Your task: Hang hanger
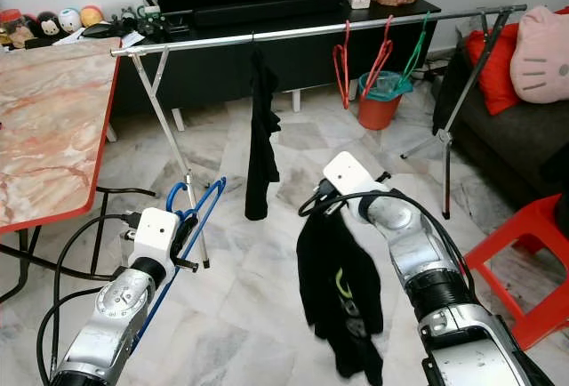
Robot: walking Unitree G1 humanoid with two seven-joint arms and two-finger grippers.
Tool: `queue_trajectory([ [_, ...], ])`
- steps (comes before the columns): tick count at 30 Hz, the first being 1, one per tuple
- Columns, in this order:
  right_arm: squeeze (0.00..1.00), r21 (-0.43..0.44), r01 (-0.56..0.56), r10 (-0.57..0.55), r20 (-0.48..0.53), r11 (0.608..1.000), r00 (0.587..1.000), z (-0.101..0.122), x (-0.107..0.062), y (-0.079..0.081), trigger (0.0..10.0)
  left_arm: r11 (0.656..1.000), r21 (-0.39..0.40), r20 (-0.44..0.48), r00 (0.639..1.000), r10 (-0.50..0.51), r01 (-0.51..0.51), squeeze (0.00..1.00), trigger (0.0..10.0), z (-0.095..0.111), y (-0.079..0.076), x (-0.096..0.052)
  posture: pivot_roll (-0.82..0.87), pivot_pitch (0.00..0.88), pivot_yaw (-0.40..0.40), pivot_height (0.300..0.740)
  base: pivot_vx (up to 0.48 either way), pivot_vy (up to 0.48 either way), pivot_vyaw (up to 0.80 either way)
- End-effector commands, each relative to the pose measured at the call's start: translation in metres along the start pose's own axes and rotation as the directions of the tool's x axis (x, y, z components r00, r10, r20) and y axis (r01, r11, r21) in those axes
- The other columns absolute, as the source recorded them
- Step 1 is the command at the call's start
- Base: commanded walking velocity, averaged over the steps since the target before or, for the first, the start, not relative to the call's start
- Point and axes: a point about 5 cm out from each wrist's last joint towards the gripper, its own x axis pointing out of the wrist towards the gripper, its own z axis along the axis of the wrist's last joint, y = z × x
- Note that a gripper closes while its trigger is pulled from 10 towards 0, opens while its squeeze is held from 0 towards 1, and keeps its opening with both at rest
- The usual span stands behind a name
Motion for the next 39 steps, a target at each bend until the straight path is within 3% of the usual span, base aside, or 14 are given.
queue_trajectory([
  [1, 0.0, 0.017, 0.006, -0.006, 0.006, 1.0, 1.0, 0.001, 0.0, -0.001, 10.0, 1.0, 0.022, -0.01, 1.0, 0.008, -0.008, 0.0, 10.0, -0.001, 0.002, 0.0, -0.03, 0.0, 0.022, 0.74, 0.0, 0.0, 0.0],
  [22, 0.0, 0.017, 0.006, -0.006, 0.006, 1.0, 1.0, 0.001, 0.0, -0.001, 10.0, 1.0, 0.022, -0.01, 1.0, 0.008, -0.008, 0.0, 10.0, -0.001, 0.002, 0.0, -0.03, 0.0, 0.022, 0.74, 0.0, 0.0, 0.0],
  [23, 0.0, 0.141, 0.093, -0.095, 0.011, 0.986, 0.995, 0.003, 0.003, -0.005, 10.0, 1.0, 0.023, -0.01, 1.0, 0.009, -0.009, 0.0, 10.0, -0.001, 0.002, 0.0, -0.03, 0.0, 0.022, 0.74, 0.0, 0.0, 0.0],
  [24, 0.0, 0.504, 0.295, -0.354, 0.024, 0.812, 0.935, 0.014, 0.008, -0.01, 10.0, 0.994, 0.089, -0.053, 0.997, -0.064, 0.068, 0.0, 10.0, -0.005, 0.006, -0.001, -0.01, 0.0, 0.02, 0.74, 0.0, 0.0, 0.0],
  [25, 0.0, 0.504, 0.295, -0.354, 0.024, 0.812, 0.935, 0.014, 0.008, -0.01, 10.0, 0.994, 0.089, -0.053, 0.997, -0.064, 0.068, 0.0, 10.0, -0.005, 0.006, -0.001, -0.01, 0.0, 0.02, 0.74, 0.0, 0.0, 0.0],
  [26, 0.0, 0.798, 0.418, -0.522, -0.155, 0.433, 0.839, 0.011, 0.011, -0.006, 10.0, 0.974, 0.16, -0.116, 0.983, -0.143, 0.16, 0.0, 10.0, -0.011, 0.011, -0.003, -0.01, 0.0, 0.02, 0.74, 0.0, 0.0, 0.0],
  [27, 0.0, 0.831, 0.424, -0.52, -0.198, 0.361, 0.831, 0.008, 0.012, -0.001, 10.0, 0.969, 0.172, -0.125, 0.98, -0.155, 0.176, 0.0, 10.0, -0.012, 0.012, -0.003, -0.01, 0.0, 0.02, 0.74, 0.0, 0.0, 0.0],
  [28, 0.0, 0.824, 0.4, -0.475, -0.186, 0.402, 0.86, 0.004, 0.014, 0.007, 10.0, 0.972, 0.164, -0.118, 0.982, -0.149, 0.168, 0.0, 10.0, -0.011, 0.01, -0.003, -0.01, 0.0, 0.02, 0.74, 0.0, 0.0, 0.0],
  [31, 0.0, 0.814, 0.415, -0.46, -0.211, 0.406, 0.863, -0.003, 0.014, 0.012, 10.0, 0.972, 0.159, -0.118, 0.981, -0.156, 0.174, 0.0, 10.0, -0.011, 0.009, -0.003, -0.01, 0.0, 0.02, 0.74, 0.0, 0.0, 0.0],
  [34, 0.0, 0.825, 0.464, -0.478, -0.281, 0.323, 0.832, -0.013, 0.011, 0.013, 10.0, 0.971, 0.129, -0.124, 0.975, -0.187, 0.202, 0.0, 10.0, -0.011, 0.007, -0.005, -0.01, 0.0, 0.02, 0.74, 0.0, 0.0, 0.0],
  [35, 0.0, 0.832, 0.483, -0.479, -0.317, 0.274, 0.818, -0.017, 0.01, 0.013, 10.0, 0.964, 0.11, -0.129, 0.965, -0.227, 0.242, 0.0, 10.0, -0.01, 0.006, -0.008, -0.01, 0.0, 0.02, 0.74, 0.0, 0.0, 0.0],
  [39, 0.0, 0.838, 0.512, -0.488, -0.374, 0.186, 0.788, -0.017, 0.01, 0.013, 10.0, 0.929, 0.058, -0.136, 0.924, -0.356, 0.367, 0.0, 10.0, -0.006, 0.002, -0.013, 0.0, 0.0, 0.02, 0.74, 0.0, 0.0, 0.0],
])
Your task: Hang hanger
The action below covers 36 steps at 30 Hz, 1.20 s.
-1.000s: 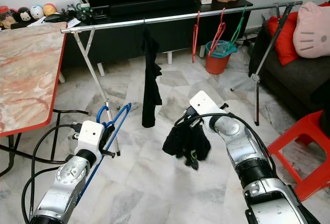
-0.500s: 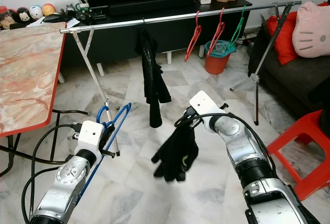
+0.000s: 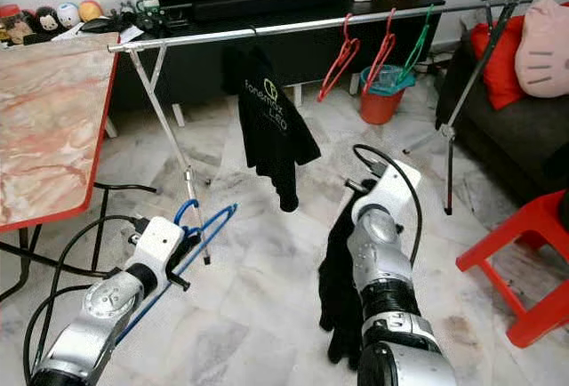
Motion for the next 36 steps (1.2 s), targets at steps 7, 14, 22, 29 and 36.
queue_trajectory([
  [7, 0.0, 0.13, 0.012, -0.012, 0.003, 0.991, 1.0, 0.009, -0.002, 0.022, 10.0, 0.941, -0.113, 0.057, 0.947, -0.315, 0.32, 0.0, 10.0, 0.021, -0.016, -0.01, 0.0, 0.0, 0.015, 0.74, 0.0, 0.0, 0.0],
  [14, 0.0, 0.209, -0.049, 0.057, -0.034, 0.977, 0.998, 0.011, -0.003, 0.044, 10.0, 0.883, -0.152, 0.112, 0.896, -0.43, 0.443, 0.0, 10.0, 0.038, -0.028, -0.01, 0.0, 0.0, 0.01, 0.74, 0.0, 0.0, 0.0],
  [22, 0.0, 0.22, -0.132, 0.145, -0.044, 0.967, 0.988, 0.018, -0.005, 0.064, 10.0, 0.86, -0.207, 0.171, 0.882, -0.439, 0.467, 0.0, 10.0, 0.049, -0.036, -0.007, 0.0, 0.0, 0.006, 0.74, 0.0, 0.0, 0.0],
  [29, 0.0, 0.183, -0.231, 0.239, -0.027, 0.956, 0.971, 0.03, -0.007, 0.086, 10.0, 0.809, -0.216, 0.205, 0.836, -0.509, 0.546, 0.0, 10.0, 0.059, -0.055, -0.007, 0.0, 0.0, -0.001, 0.74, 0.0, 0.0, 0.0],
  [36, 0.0, 0.194, -0.284, 0.296, -0.031, 0.939, 0.955, 0.038, -0.008, 0.101, 10.0, 0.819, -0.182, 0.178, 0.838, -0.516, 0.543, 0.0, 10.0, 0.067, -0.055, -0.006, 0.01, 0.0, -0.006, 0.74, 0.0, 0.0, 0.0],
])
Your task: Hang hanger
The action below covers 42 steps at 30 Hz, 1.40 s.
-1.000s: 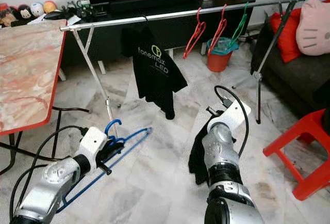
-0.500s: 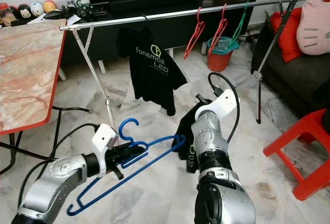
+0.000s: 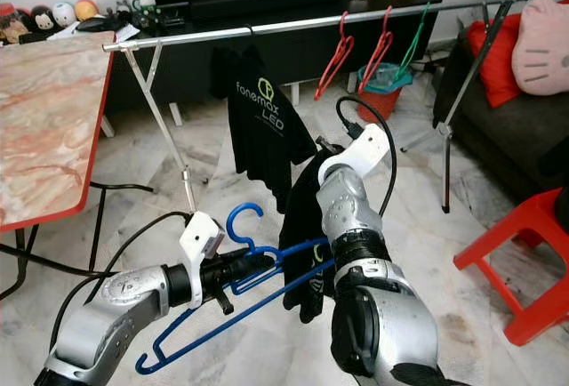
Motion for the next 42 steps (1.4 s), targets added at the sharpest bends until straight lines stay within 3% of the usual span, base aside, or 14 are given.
queue_trajectory([
  [1, 0.0, -0.007, -0.069, 0.069, 0.015, 0.998, 0.998, 0.009, -0.001, 0.021, 10.0, 0.999, 0.033, 0.002, 1.0, 0.001, -0.001, 0.0, 10.0, 0.011, 0.0, 0.001, 0.01, 0.0, -0.006, 0.74, 0.0, 0.0, 0.0],
  [6, 0.0, 0.007, -0.13, 0.13, -0.001, 0.991, 0.992, 0.006, -0.003, 0.038, 10.0, 0.994, 0.043, 0.035, 0.994, 0.1, -0.102, 0.0, 10.0, 0.017, 0.011, 0.012, 0.01, 0.0, -0.009, 0.74, 0.0, 0.0, 0.0],
  [14, 0.0, 0.038, -0.171, 0.171, -0.013, 0.985, 0.985, 0.004, -0.007, 0.052, 10.0, 0.983, 0.045, 0.034, 0.983, 0.178, -0.18, 0.0, 10.0, 0.018, 0.022, 0.028, 0.0, 0.0, -0.01, 0.74, 0.0, 0.0, 0.0],
  [16, 0.0, 0.036, -0.182, 0.182, -0.012, 0.983, 0.983, 0.005, -0.008, 0.054, 10.0, 0.947, 0.051, -0.011, 0.949, 0.317, -0.316, 0.0, 10.0, 0.014, 0.039, 0.029, 0.0, 0.0, -0.01, 0.74, 0.0, 0.0, 0.0],
  [17, 0.0, 0.036, -0.182, 0.182, -0.012, 0.983, 0.983, 0.005, -0.008, 0.054, 10.0, 0.947, 0.051, -0.011, 0.949, 0.317, -0.316, 0.0, 10.0, 0.014, 0.039, 0.029, 0.0, 0.0, -0.01, 0.74, 0.0, 0.0, 0.0],
  [20, 0.0, 0.036, -0.186, 0.186, -0.01, 0.982, 0.982, 0.006, -0.008, 0.055, 10.0, 0.847, 0.083, -0.071, 0.844, 0.531, -0.525, 0.0, 10.0, 0.006, 0.067, 0.019, 0.0, 0.0, -0.012, 0.74, 0.0, 0.0, 0.0],
  [21, 0.0, 0.036, -0.185, 0.186, -0.008, 0.982, 0.983, 0.007, -0.008, 0.054, 10.0, 0.779, 0.095, -0.085, 0.775, 0.626, -0.619, 0.0, 10.0, 0.001, 0.08, 0.009, 0.0, 0.0, -0.013, 0.74, 0.0, 0.0, 0.0],
  [23, 0.0, 0.036, -0.185, 0.186, -0.008, 0.982, 0.983, 0.007, -0.008, 0.054, 10.0, 0.763, 0.098, -0.087, 0.759, 0.646, -0.639, 0.0, 10.0, 0.0, 0.083, 0.007, 0.0, 0.0, -0.013, 0.74, 0.0, 0.0, 0.0],
  [26, 0.0, 0.032, -0.185, 0.185, -0.007, 0.982, 0.983, 0.008, -0.008, 0.053, 10.0, 0.694, 0.13, -0.081, 0.69, 0.72, -0.709, 0.0, 10.0, -0.003, 0.093, -0.006, 0.0, 0.0, -0.015, 0.74, 0.0, 0.0, 0.0],
  [31, 0.0, 0.031, -0.183, 0.184, -0.01, 0.983, 0.983, 0.006, -0.008, 0.052, 10.0, 0.643, 0.159, -0.072, 0.64, 0.765, -0.749, 0.0, 10.0, -0.004, 0.098, -0.014, 0.01, 0.0, -0.016, 0.74, 0.0, 0.0, 0.0],
  [39, 0.0, 0.01, -0.174, 0.174, -0.013, 0.985, 0.985, 0.004, -0.008, 0.048, 10.0, 0.618, 0.164, -0.055, 0.619, 0.784, -0.769, 0.0, 10.0, -0.008, 0.099, -0.014, 0.01, 0.0, -0.016, 0.74, 0.0, 0.0, 0.0],
  [41, 0.0, 0.007, -0.165, 0.165, -0.014, 0.986, 0.986, 0.004, -0.008, 0.044, 10.0, 0.646, 0.169, -0.058, 0.647, 0.761, -0.745, 0.0, 10.0, -0.009, 0.097, -0.015, 0.0, 0.0, -0.015, 0.74, 0.0, 0.0, 0.0],
  [42, 0.0, 0.004, -0.15, 0.151, -0.014, 0.989, 0.989, 0.004, -0.007, 0.04, 10.0, 0.735, 0.195, -0.091, 0.734, 0.673, -0.649, 0.0, 10.0, -0.012, 0.09, -0.019, 0.0, 0.0, -0.015, 0.74, 0.0, 0.0, 0.0],
])
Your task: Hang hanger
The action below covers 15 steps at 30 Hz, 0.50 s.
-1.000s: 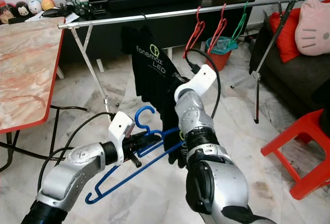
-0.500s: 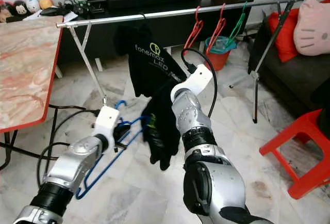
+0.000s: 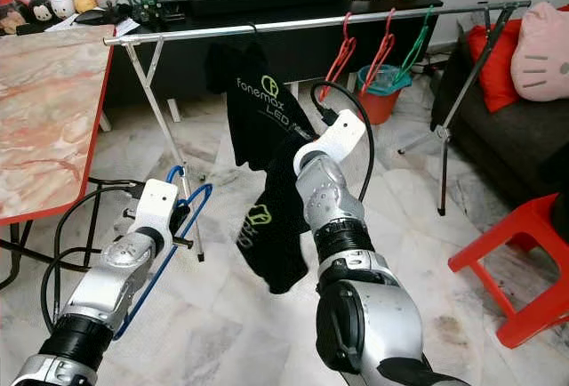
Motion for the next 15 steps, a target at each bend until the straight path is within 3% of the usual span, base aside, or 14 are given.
queue_trajectory([
  [1, 0.0, -0.021, 0.0, 0.001, 0.038, 1.0, 0.999, 0.01, -0.001, -0.002, 10.0, 0.988, 0.041, -0.034, 0.989, -0.147, 0.148, 0.0, 10.0, -0.008, -0.002, -0.01, 0.0, 0.0, -0.015, 0.74, 0.0, 0.0, 0.0],
  [3, 0.0, -0.023, 0.002, -0.001, 0.04, 1.0, 0.999, 0.011, -0.001, -0.003, 10.0, 0.977, 0.063, -0.051, 0.978, -0.2, 0.204, 0.0, 10.0, -0.011, -0.001, -0.015, 0.01, 0.0, -0.016, 0.74, 0.0, 0.0, 0.0],
  [6, 0.0, -0.031, 0.006, -0.004, 0.044, 1.0, 0.999, 0.012, -0.001, -0.004, 10.0, 0.93, 0.086, -0.077, 0.933, -0.351, 0.357, 0.0, 10.0, -0.016, 0.003, -0.031, 0.01, 0.0, -0.016, 0.74, 0.0, 0.0, 0.0],
  [8, 0.0, -0.033, 0.009, -0.007, 0.044, 0.999, 0.999, 0.012, -0.001, -0.005, 10.0, 0.86, 0.07, -0.065, 0.863, -0.501, 0.505, 0.0, 10.0, -0.015, 0.002, -0.047, 0.01, 0.0, -0.019, 0.74, 0.0, 0.0, 0.0],
  [13, 0.0, -0.035, 0.01, -0.008, 0.043, 0.999, 0.999, 0.012, -0.001, -0.006, 10.0, 0.83, 0.048, -0.036, 0.831, -0.555, 0.556, 0.0, 10.0, -0.01, -0.003, -0.05, 0.02, 0.0, -0.023, 0.74, 0.0, 0.0, 0.0],
  [14, 0.0, -0.035, 0.01, -0.008, 0.042, 0.999, 0.999, 0.011, -0.001, -0.006, 10.0, 0.833, 0.026, -0.013, 0.834, -0.552, 0.552, 0.0, 10.0, -0.007, -0.007, -0.048, 0.02, 0.0, -0.023, 0.74, 0.0, 0.0, 0.0],
  [15, 0.0, -0.034, 0.008, -0.007, 0.04, 0.999, 0.999, 0.01, -0.001, -0.005, 10.0, 0.818, -0.017, 0.051, 0.817, -0.574, 0.576, 0.0, 10.0, 0.002, -0.022, -0.043, 0.01, 0.0, -0.022, 0.74, 0.0, 0.0, 0.0],
])
